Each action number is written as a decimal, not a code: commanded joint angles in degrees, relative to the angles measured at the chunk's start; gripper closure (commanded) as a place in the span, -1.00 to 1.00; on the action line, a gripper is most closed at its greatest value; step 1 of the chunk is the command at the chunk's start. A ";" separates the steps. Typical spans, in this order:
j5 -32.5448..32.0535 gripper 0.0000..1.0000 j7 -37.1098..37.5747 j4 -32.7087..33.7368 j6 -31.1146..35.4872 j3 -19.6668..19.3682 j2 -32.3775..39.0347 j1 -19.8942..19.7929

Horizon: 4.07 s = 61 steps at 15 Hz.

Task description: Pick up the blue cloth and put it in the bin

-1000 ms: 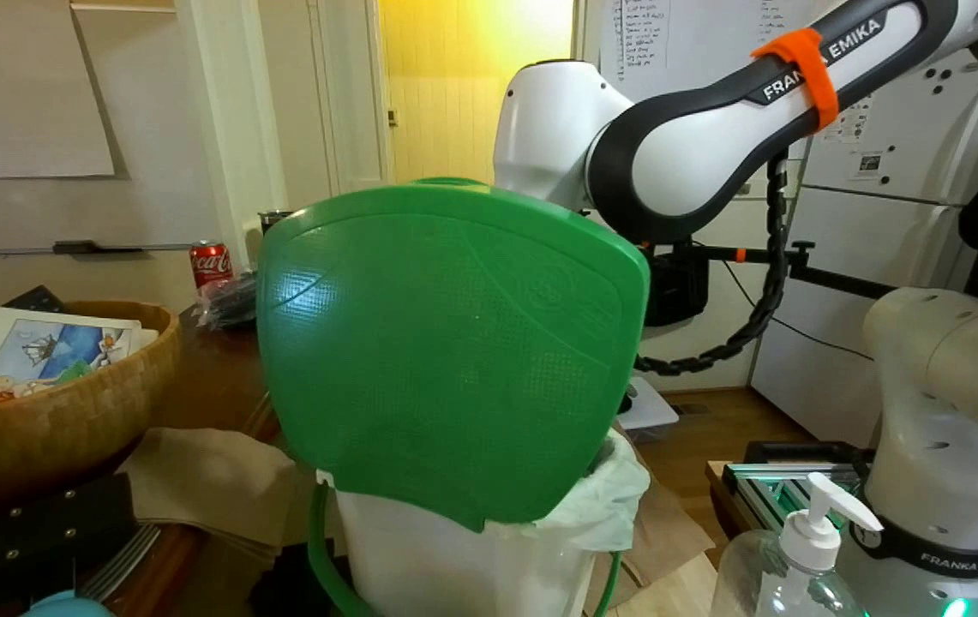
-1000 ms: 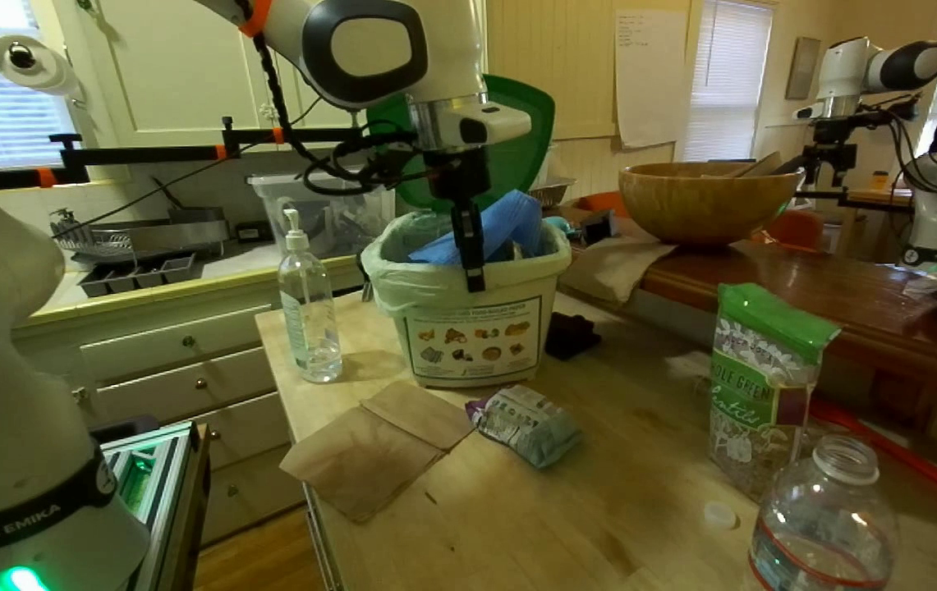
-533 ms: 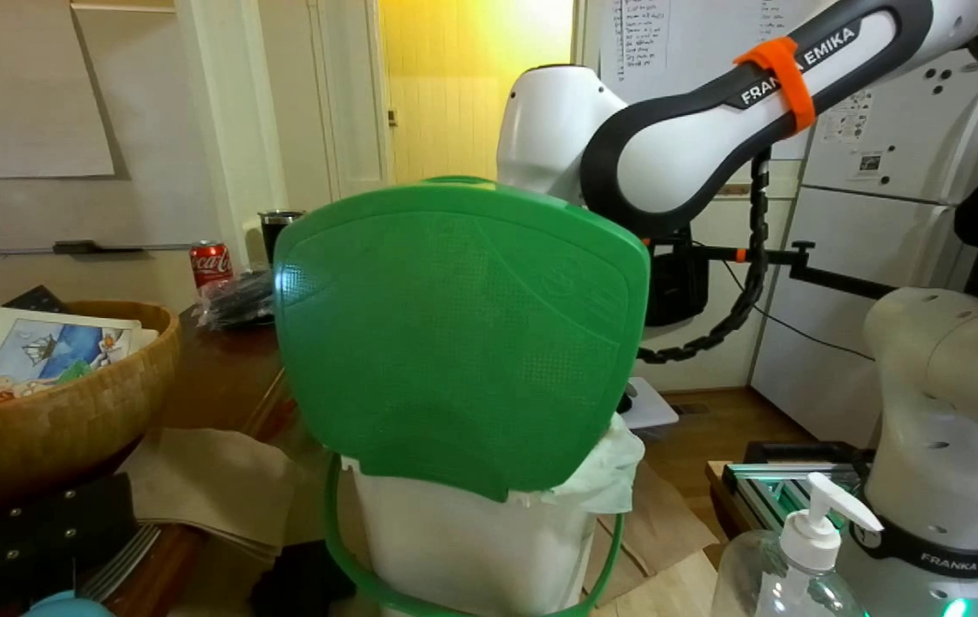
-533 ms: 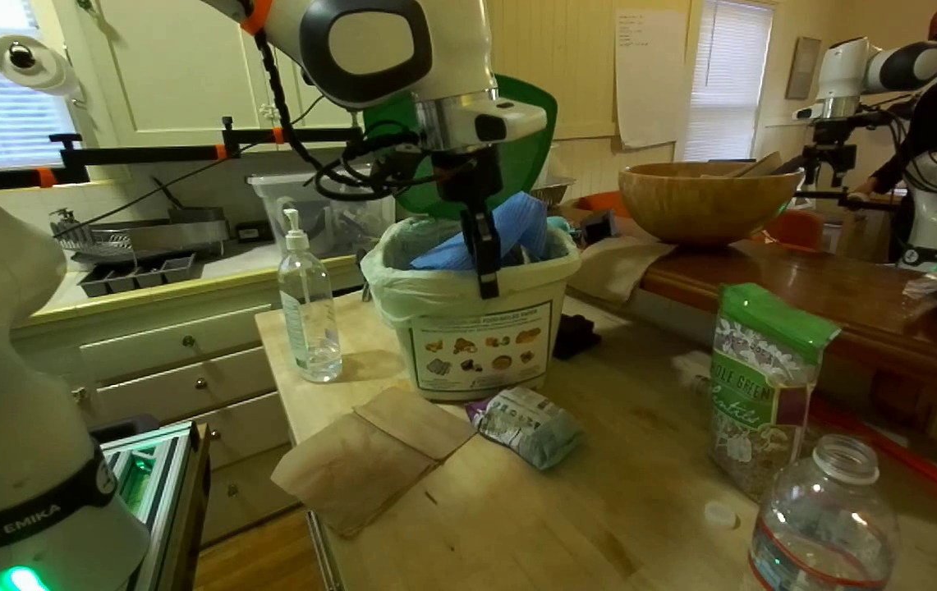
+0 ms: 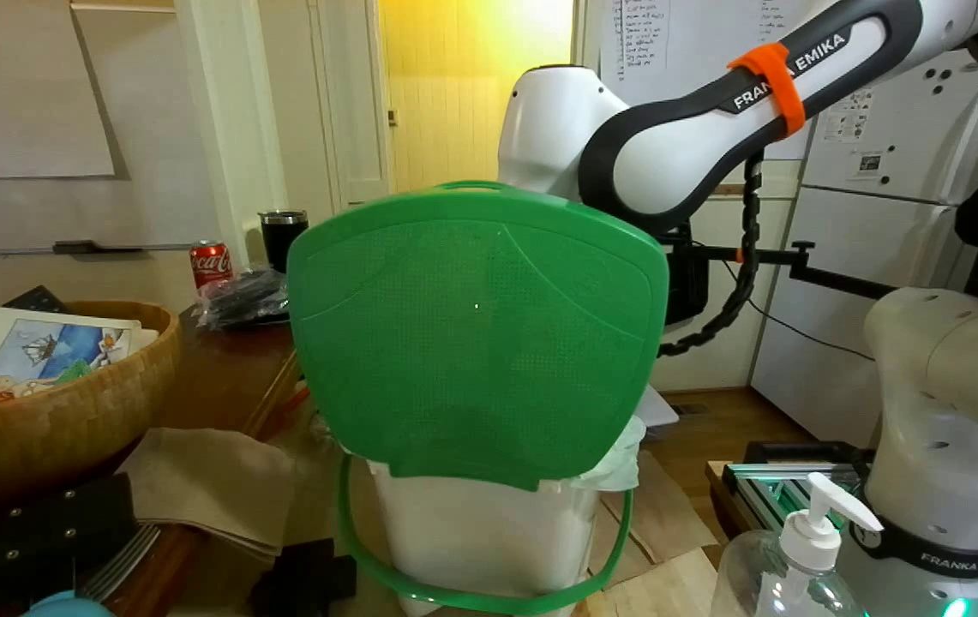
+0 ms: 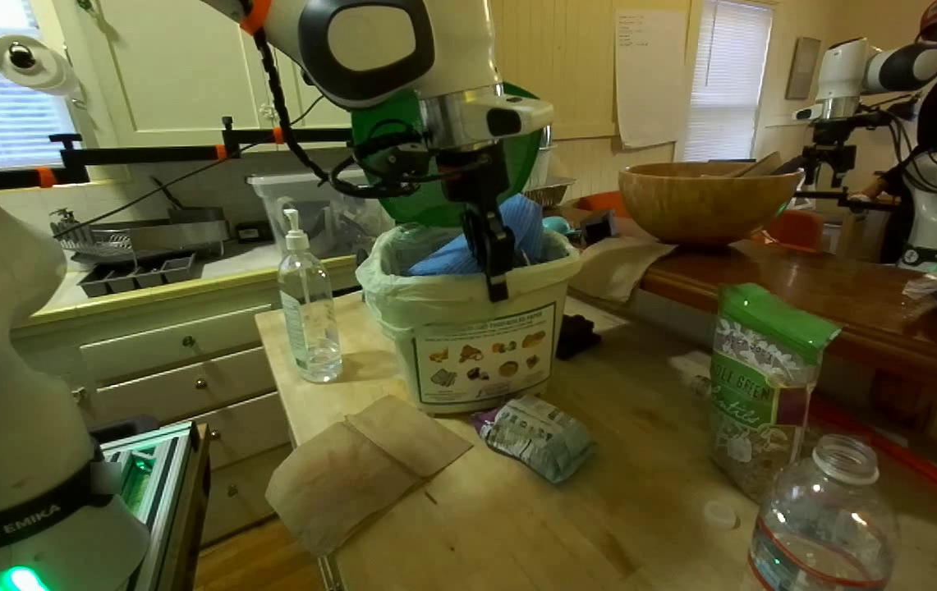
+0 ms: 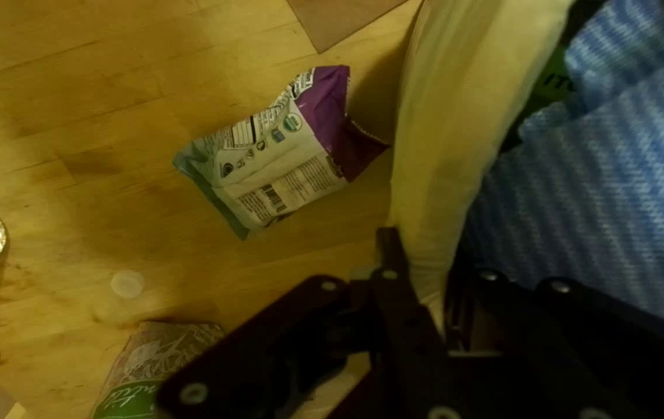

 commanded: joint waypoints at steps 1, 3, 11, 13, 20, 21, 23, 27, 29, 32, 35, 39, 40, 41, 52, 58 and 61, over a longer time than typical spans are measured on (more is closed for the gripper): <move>-0.68 0.02 -0.67 -0.70 2.29 -0.48 -0.52 -0.33; 0.46 -0.31 -0.74 -0.57 2.93 -0.88 -1.15 -0.18; 5.58 -1.00 0.18 0.17 2.76 -2.10 -5.75 0.09; 5.31 -1.00 1.29 0.61 1.74 -1.94 -7.42 -0.43; 5.81 -1.00 4.79 3.08 1.52 -1.60 -12.15 -1.09; 6.90 -1.00 5.11 3.66 1.49 -1.85 -12.56 -0.67; 9.10 -1.00 5.49 5.71 1.15 -2.12 -12.64 0.05; 16.21 -1.00 4.61 9.36 -0.20 -3.30 -12.41 2.48; 20.63 -1.00 3.37 11.36 -2.61 -4.10 -12.08 4.50; 25.84 -1.00 1.72 13.28 -6.24 -4.54 -12.17 6.80; 29.93 -1.00 -0.20 14.66 -9.14 -4.94 -12.20 8.44; 33.15 -1.00 -1.11 15.89 -13.90 -4.65 -11.28 9.17; 33.98 -1.00 -1.35 16.16 -15.46 -4.61 -10.84 9.36; 33.88 -1.00 -1.04 16.09 -16.21 -4.02 -10.43 9.15; 24.19 -1.00 4.16 15.63 -17.76 1.95 -7.10 5.95; 13.39 -1.00 7.66 15.35 -18.59 3.88 -8.62 3.62; 8.14 -1.00 9.93 14.95 -19.03 4.82 -8.83 2.51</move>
